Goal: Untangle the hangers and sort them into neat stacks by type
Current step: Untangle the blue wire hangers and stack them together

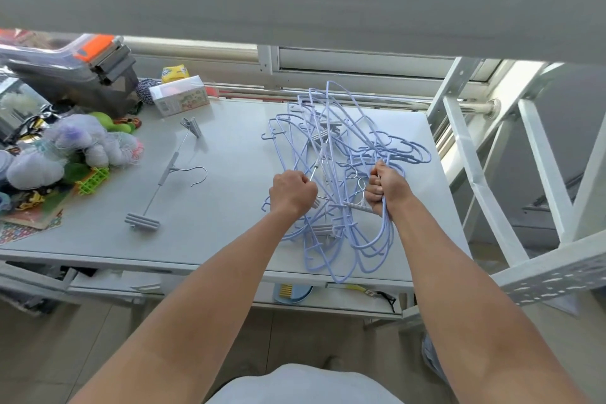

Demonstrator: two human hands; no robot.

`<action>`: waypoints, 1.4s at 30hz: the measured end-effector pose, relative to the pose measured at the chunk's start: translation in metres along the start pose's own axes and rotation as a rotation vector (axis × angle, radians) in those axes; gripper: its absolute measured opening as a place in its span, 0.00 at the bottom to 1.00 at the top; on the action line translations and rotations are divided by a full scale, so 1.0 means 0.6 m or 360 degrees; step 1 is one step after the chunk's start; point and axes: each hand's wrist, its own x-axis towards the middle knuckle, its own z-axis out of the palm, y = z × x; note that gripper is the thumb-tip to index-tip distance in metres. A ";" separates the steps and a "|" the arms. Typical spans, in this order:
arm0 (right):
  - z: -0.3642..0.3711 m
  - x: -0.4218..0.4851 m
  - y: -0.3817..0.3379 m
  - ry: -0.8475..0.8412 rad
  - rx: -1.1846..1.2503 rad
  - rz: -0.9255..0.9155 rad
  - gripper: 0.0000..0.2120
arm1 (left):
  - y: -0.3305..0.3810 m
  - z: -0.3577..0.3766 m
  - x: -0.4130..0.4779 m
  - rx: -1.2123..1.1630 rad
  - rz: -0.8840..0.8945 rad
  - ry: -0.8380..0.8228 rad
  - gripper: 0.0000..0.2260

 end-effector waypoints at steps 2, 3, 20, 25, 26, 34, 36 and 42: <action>0.001 -0.004 0.002 -0.0048 0.0026 0.0012 0.20 | -0.001 -0.003 0.002 -0.0179 -0.0041 0.0012 0.07; 0.002 -0.005 0.003 -0.0073 0.0065 0.0016 0.20 | -0.002 -0.005 0.004 -0.0254 -0.0057 0.0041 0.07; 0.016 0.011 0.022 0.0200 -0.0074 -0.0054 0.21 | -0.102 -0.124 0.040 -0.0667 -0.0678 0.0825 0.13; 0.012 0.007 0.022 0.0165 -0.0104 -0.0042 0.20 | -0.174 -0.196 0.057 -0.0541 -0.0821 0.0983 0.15; 0.013 0.005 0.021 0.0165 -0.0124 -0.0040 0.19 | -0.186 -0.203 0.059 -0.0504 -0.0849 0.0966 0.16; 0.017 0.019 0.022 0.0492 -0.0893 -0.0273 0.09 | -0.138 -0.124 0.026 0.0514 -0.0160 0.0790 0.14; 0.020 0.018 0.024 0.0663 -0.1328 -0.0414 0.09 | -0.091 -0.083 0.005 0.0633 0.0197 0.0730 0.11; 0.030 0.002 0.026 0.1055 -0.2143 -0.0569 0.22 | 0.021 0.006 -0.053 0.0207 0.0166 0.0152 0.15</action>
